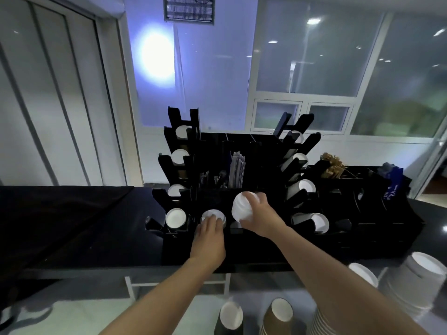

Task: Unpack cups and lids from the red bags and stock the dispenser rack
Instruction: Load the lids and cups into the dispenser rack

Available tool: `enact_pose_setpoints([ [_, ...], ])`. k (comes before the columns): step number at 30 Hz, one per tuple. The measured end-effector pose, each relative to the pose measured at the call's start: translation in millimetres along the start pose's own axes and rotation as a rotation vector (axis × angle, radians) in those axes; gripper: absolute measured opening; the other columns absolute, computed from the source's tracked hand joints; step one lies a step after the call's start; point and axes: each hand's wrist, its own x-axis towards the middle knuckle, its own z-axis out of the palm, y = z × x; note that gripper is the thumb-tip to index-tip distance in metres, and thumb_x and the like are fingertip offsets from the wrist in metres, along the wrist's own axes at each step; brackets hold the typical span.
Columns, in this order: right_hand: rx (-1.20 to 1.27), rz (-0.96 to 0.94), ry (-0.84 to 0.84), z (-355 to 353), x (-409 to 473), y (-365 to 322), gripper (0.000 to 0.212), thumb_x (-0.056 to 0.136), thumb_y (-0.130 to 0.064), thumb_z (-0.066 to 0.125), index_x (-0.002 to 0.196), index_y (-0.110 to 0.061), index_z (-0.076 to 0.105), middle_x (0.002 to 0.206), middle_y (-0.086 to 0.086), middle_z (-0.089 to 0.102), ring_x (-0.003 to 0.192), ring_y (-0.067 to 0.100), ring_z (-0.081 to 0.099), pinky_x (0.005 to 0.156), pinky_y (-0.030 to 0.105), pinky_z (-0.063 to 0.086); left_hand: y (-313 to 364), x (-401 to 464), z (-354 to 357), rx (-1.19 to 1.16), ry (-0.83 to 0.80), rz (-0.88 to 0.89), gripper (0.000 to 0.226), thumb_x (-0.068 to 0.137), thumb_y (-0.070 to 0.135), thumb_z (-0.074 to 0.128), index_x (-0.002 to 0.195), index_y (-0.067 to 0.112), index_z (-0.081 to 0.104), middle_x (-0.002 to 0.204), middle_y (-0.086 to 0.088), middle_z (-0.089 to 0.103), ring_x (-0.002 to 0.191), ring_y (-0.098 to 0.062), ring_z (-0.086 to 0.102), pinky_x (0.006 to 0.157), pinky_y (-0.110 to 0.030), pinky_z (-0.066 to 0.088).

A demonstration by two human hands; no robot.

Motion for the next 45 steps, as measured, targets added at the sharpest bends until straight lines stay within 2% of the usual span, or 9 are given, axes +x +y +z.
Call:
enact_pose_setpoints([
  [4,-0.044,0.025,-0.038,12.7,22.6,1.8,0.082,0.078,-0.048,0.07,0.143,-0.042,0.021,0.146,0.005,0.028,0.122,0.038,0.046,0.099,0.048,0.049,-10.4,12.9,18.3,0.015,-0.124,-0.093,0.071,0.097,0.022,0.049,0.156,0.009,0.012,0.164,-0.007,0.009,0.154,-0.024,0.003,0.126,-0.046,0.008],
  [7,-0.151,-0.028,0.024,17.9,34.3,5.9,0.084,0.075,-0.056,0.069,0.144,-0.033,0.026,0.138,0.009,0.045,0.125,0.033,0.05,0.117,0.047,0.027,-15.7,14.5,31.1,0.068,-0.128,-0.1,0.074,0.097,0.027,0.048,0.157,0.007,0.009,0.166,-0.008,0.007,0.154,-0.025,0.003,0.126,-0.046,0.007],
  [18,-0.211,-0.12,0.025,34.8,30.0,28.5,0.08,0.08,-0.055,0.07,0.146,-0.031,0.032,0.146,0.011,0.039,0.131,0.036,0.042,0.115,0.047,0.027,-9.8,17.0,39.7,0.136,-0.123,-0.127,0.076,0.097,0.031,0.042,0.158,0.005,0.006,0.167,-0.01,0.005,0.155,-0.025,-0.001,0.125,-0.049,-0.003],
  [22,-0.308,-0.112,-0.12,47.4,23.0,33.5,0.059,0.1,-0.063,0.034,0.153,-0.036,0.035,0.167,0.005,0.018,0.154,0.023,0.01,0.123,0.053,-0.005,-9.4,15.4,35.5,0.144,-0.129,-0.118,0.077,0.096,0.029,0.044,0.158,0.004,0.005,0.167,-0.01,0.007,0.155,-0.026,-0.001,0.125,-0.05,-0.004],
  [25,-0.337,-0.126,-0.134,56.3,10.7,35.4,0.063,0.102,-0.063,0.017,0.155,-0.034,0.032,0.166,-0.002,0.023,0.154,0.019,0.009,0.121,0.057,-0.01,-11.1,15.4,34.2,0.139,-0.138,-0.104,0.077,0.096,0.029,0.044,0.158,0.005,0.006,0.167,-0.01,0.008,0.155,-0.026,0.0,0.125,-0.049,-0.004],
  [30,-0.255,-0.134,-0.006,44.5,-2.6,25.8,0.056,0.105,-0.052,0.03,0.154,-0.025,0.038,0.161,-0.002,0.035,0.151,0.018,0.023,0.125,0.051,0.0,-10.1,11.5,25.7,0.014,-0.024,-0.013,0.059,0.093,0.029,0.047,0.148,0.009,0.039,0.154,-0.009,0.036,0.148,-0.027,0.026,0.124,-0.047,0.013],
  [33,-0.189,-0.185,0.244,34.9,-21.8,20.5,0.034,0.102,-0.03,0.05,0.13,-0.017,0.064,0.132,-0.002,0.064,0.127,0.021,0.054,0.115,0.041,0.03,-5.4,-2.2,21.8,-0.044,0.235,0.143,0.034,0.095,0.033,0.041,0.099,0.014,0.069,0.099,-0.002,0.065,0.099,-0.025,0.059,0.094,-0.041,0.047],
  [37,-0.123,-0.201,0.338,30.4,-60.2,17.9,0.022,0.098,-0.021,0.055,0.111,-0.016,0.072,0.108,-0.005,0.069,0.104,0.019,0.06,0.096,0.036,0.042,12.4,-29.1,18.0,-0.042,0.312,0.253,0.038,0.096,0.03,0.044,0.063,0.016,0.059,0.063,-0.001,0.06,0.063,-0.023,0.058,0.064,-0.035,0.044],
  [45,-0.091,-0.157,0.361,44.9,-167.3,47.8,0.015,0.095,-0.017,0.06,0.107,-0.015,0.07,0.105,-0.004,0.067,0.098,0.017,0.058,0.085,0.031,0.041,58.0,-83.1,33.4,-0.125,0.134,0.385,0.031,0.082,0.021,0.051,0.052,0.015,0.052,0.053,-0.003,0.053,0.054,-0.024,0.053,0.059,-0.031,0.045],
])
